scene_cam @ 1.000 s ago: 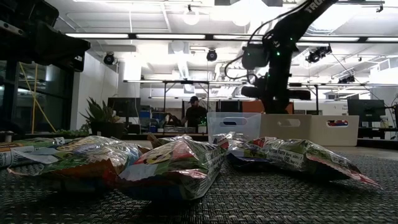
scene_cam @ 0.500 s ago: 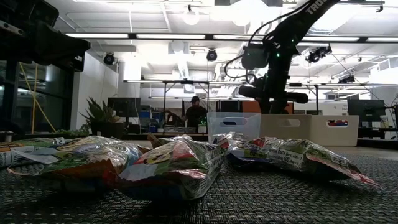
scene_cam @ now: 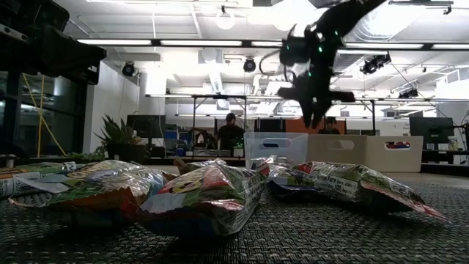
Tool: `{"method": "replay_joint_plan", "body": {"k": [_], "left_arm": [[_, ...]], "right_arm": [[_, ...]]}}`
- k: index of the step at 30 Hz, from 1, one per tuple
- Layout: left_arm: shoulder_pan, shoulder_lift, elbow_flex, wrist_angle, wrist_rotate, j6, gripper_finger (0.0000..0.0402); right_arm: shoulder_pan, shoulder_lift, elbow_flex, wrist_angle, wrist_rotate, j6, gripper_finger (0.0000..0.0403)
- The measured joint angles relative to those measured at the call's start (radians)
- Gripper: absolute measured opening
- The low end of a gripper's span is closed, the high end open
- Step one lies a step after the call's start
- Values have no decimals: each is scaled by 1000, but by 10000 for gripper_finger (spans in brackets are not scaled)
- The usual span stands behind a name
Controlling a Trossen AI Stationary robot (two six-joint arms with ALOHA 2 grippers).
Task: Pick and place Granola Bars by type
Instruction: Put the blue granola bar into the white bin
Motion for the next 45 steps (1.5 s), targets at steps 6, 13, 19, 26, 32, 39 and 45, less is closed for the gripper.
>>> {"method": "replay_joint_plan", "body": {"k": [6,13,19,26,32,39,45], "left_arm": [[0,0,0,0,0,0,1],[0,0,0,0,0,0,1],[0,0,0,0,0,0,1],[0,0,0,0,0,0,1],[0,0,0,0,0,0,1],[0,0,0,0,0,0,1],[0,0,0,0,0,0,1]], "right_arm": [[51,0,213,-156,0,-103,69],[207,0,437,-313,-117,-175,69],[395,0,577,-378,-187,-145,69],[624,0,636,-371,-161,17,69],[833,0,609,-303,-106,164,69],[1059,0,511,-151,-12,367,69],[1234,0,337,79,95,574,69]]}}
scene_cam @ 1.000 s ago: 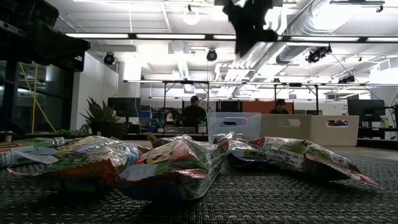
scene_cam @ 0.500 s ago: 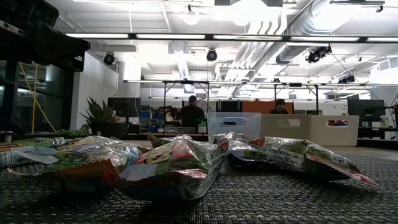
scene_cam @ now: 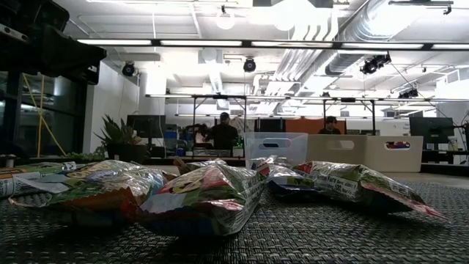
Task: Pick and place Granola Bars by type
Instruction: Put the blue granola bar into the white bin
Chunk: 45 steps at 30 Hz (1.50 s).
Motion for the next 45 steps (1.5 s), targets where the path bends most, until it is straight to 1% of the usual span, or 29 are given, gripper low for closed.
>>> {"method": "replay_joint_plan", "body": {"k": [4,7,9,12,14,17,24,27,30,35,40,45], "left_arm": [[0,0,0,0,0,0,1],[0,0,0,0,0,0,1],[0,0,0,0,0,0,1],[0,0,0,0,0,0,1],[0,0,0,0,0,0,1],[0,0,0,0,0,0,1],[0,0,0,0,0,0,1],[0,0,0,0,0,0,1],[0,0,0,0,0,0,1],[0,0,0,0,0,0,1],[0,0,0,0,0,0,1],[0,0,0,0,0,0,1]], "right_arm": [[70,0,-147,185,8,172,69],[99,0,-247,325,15,264,69],[111,0,-297,369,29,311,69],[103,0,-340,369,53,388,69],[81,0,-353,338,39,417,69],[33,0,-353,232,4,459,69],[-84,0,-353,-179,-137,596,69],[-125,0,-354,-267,-168,612,72],[-155,0,-354,-276,-173,616,90],[-202,20,-353,-268,-186,657,146],[-240,91,-353,-218,-257,706,199],[-265,174,-353,-148,-281,725,229]]}}
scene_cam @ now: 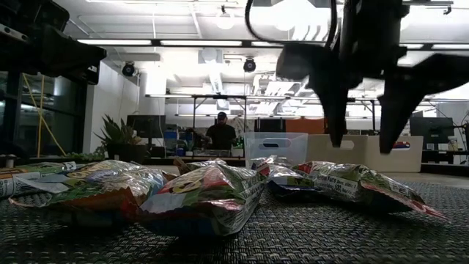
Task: Pick and place Granola Bars by type
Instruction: Put the blue granola bar into the white bin
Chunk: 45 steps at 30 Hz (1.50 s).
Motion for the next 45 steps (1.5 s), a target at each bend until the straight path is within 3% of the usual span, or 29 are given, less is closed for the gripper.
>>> {"method": "replay_joint_plan", "body": {"k": [9,45], "left_arm": [[0,0,0,0,0,0,1],[0,0,0,0,0,0,1]], "right_arm": [[-20,81,0,33,-36,25,237],[-65,131,3,45,-83,61,229]]}}
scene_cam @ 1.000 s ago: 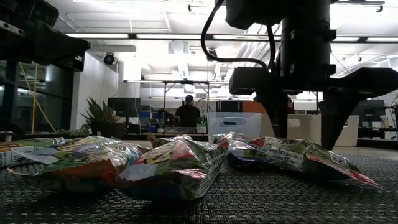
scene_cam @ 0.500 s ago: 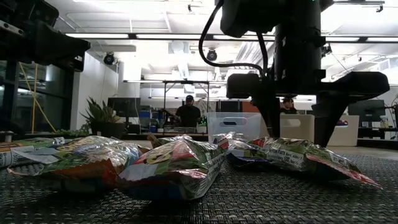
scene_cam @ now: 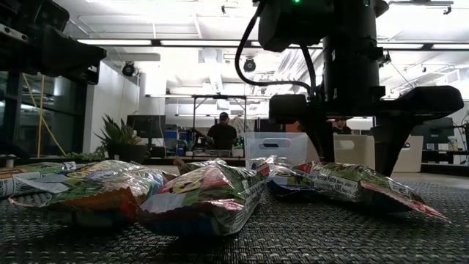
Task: Pick and place Granola Bars by type
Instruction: Put the blue granola bar into the white bin
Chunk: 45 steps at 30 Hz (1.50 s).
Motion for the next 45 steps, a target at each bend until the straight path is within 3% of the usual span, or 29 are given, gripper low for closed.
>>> {"method": "replay_joint_plan", "body": {"k": [21,34,45], "left_arm": [[0,0,0,0,0,0,1],[0,0,0,0,0,0,1],[0,0,0,0,0,0,1]], "right_arm": [[3,2,-3,-1,0,-17,121],[4,-7,-4,-8,17,-48,86],[31,-7,23,-1,87,-87,82]]}}
